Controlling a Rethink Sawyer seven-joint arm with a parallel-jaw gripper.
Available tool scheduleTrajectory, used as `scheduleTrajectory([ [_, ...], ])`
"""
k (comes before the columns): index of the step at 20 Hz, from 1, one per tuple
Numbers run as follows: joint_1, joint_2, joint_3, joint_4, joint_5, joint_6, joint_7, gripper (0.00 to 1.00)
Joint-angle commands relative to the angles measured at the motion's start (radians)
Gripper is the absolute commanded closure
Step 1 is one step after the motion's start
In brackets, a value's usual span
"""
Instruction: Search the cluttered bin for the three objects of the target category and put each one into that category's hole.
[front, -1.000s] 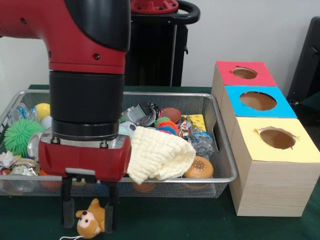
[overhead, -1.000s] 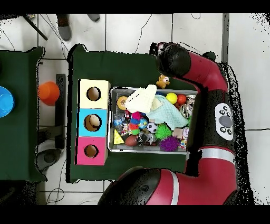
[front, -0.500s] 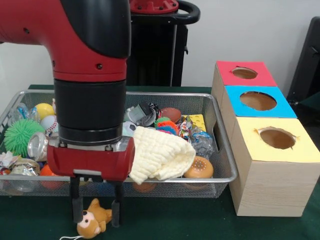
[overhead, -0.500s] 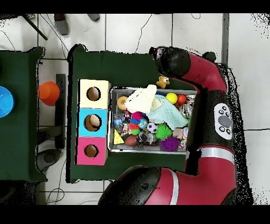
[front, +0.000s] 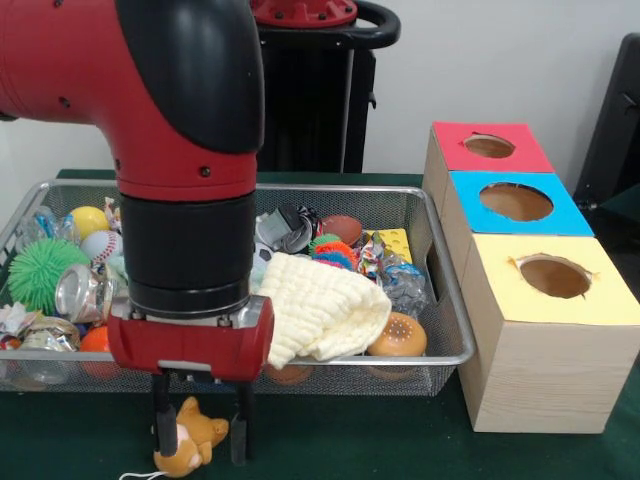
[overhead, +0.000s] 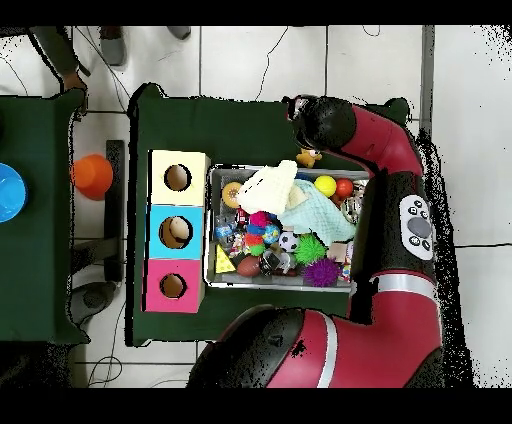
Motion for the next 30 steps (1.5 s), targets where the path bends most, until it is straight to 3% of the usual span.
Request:
scheduleTrajectory([
  [1,-0.009,0.047,0.016,0.011,-0.006,0.079,0.094,0.0],
  [10,-0.025,0.021,0.018,0.064,-0.003,0.068,0.09,0.0],
  [25,-0.054,0.007,0.023,0.061,-0.007,0.095,0.053,0.0],
  [30,-0.061,0.004,0.03,0.092,-0.015,0.066,0.045,0.0],
])
